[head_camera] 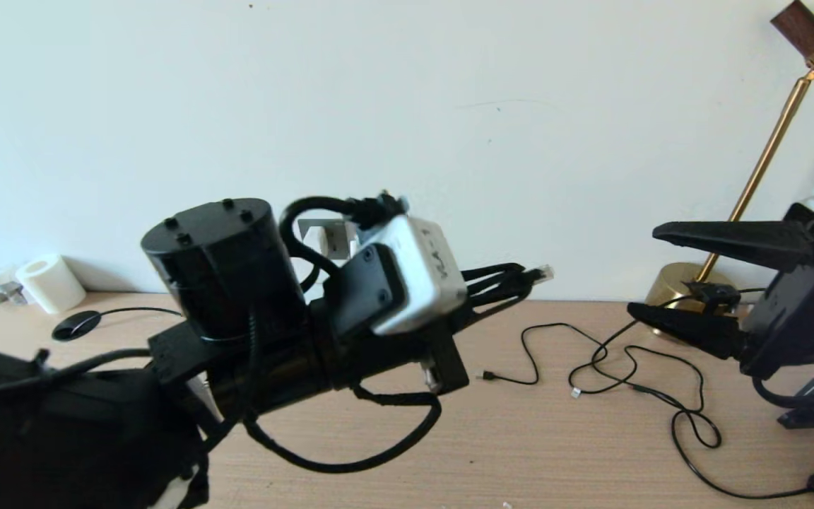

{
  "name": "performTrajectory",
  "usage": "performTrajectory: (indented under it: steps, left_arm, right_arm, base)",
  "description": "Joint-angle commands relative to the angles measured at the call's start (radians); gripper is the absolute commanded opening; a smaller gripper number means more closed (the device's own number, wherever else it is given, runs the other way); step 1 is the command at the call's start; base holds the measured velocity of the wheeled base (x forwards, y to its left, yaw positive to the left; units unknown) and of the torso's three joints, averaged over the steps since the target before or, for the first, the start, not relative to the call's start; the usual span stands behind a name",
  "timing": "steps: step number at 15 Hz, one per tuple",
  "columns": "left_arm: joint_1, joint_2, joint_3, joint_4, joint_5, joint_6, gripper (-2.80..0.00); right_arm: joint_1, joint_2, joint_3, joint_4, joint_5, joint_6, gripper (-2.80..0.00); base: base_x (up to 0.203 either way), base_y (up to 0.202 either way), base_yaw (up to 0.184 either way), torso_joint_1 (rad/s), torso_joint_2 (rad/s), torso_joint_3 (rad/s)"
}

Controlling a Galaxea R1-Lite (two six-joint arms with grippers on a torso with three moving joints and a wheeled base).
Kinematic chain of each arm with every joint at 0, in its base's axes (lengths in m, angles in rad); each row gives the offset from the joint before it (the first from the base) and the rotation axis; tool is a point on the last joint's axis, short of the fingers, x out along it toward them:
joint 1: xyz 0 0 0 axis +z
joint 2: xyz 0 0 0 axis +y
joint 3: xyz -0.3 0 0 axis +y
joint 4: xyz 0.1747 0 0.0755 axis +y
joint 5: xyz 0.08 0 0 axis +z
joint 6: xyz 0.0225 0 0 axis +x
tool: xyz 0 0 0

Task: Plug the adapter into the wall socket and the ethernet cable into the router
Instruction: Align cable and router interface

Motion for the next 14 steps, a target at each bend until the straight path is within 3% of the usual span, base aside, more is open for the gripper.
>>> performTrajectory:
  steps: [1,2,5,7,8,10,13,14]
  left_arm:
    - [0.005,-0.108,0.058,0.041,0.126,-0.289,-2.80]
    - [0.008,-0.135,0.074,0.088,0.173,-0.367,-2.80]
    - [0.013,-0.178,0.096,0.156,0.291,-0.603,-2.80]
    - [0.037,-0.170,0.107,0.210,0.404,-0.730,-2.80]
    - [0.059,-0.158,0.131,0.231,0.470,-0.758,-2.80]
    - [0.078,-0.147,0.189,0.231,0.553,-0.771,-2.80]
    - [0.083,-0.158,0.256,0.231,0.649,-0.787,-2.80]
    - [0.089,-0.159,0.267,0.229,0.656,-0.805,-2.80]
  right_arm:
    - [-0.001,-0.073,0.040,0.008,-0.135,-0.177,0.00]
    - [-0.001,-0.090,0.061,0.028,-0.245,-0.314,0.00]
    - [0.000,-0.149,0.157,0.049,-0.685,-0.804,0.00]
    - [0.000,-0.298,0.218,0.059,-0.755,-0.924,0.00]
    - [-0.001,-0.389,0.251,0.087,-0.774,-0.980,0.00]
    - [-0.002,-0.558,0.299,0.214,-0.804,-1.065,0.00]
    - [-0.002,-0.763,0.360,0.584,-0.824,-1.151,0.00]
    - [-0.002,-0.786,0.410,0.645,-0.828,-1.166,0.00]
  base:
    - [0.000,0.000,0.000,0.000,0.00,0.000]
    - [0.000,0.000,0.000,0.000,0.00,0.000]
    - [0.000,0.000,0.000,0.000,0.00,0.000]
    - [0.000,0.000,0.000,0.000,0.00,0.000]
    - [0.000,0.000,0.000,0.000,0.00,0.000]
    - [0.000,0.000,0.000,0.000,0.00,0.000]
    - [0.000,0.000,0.000,0.000,0.00,0.000]
    - [0.000,0.000,0.000,0.000,0.00,0.000]
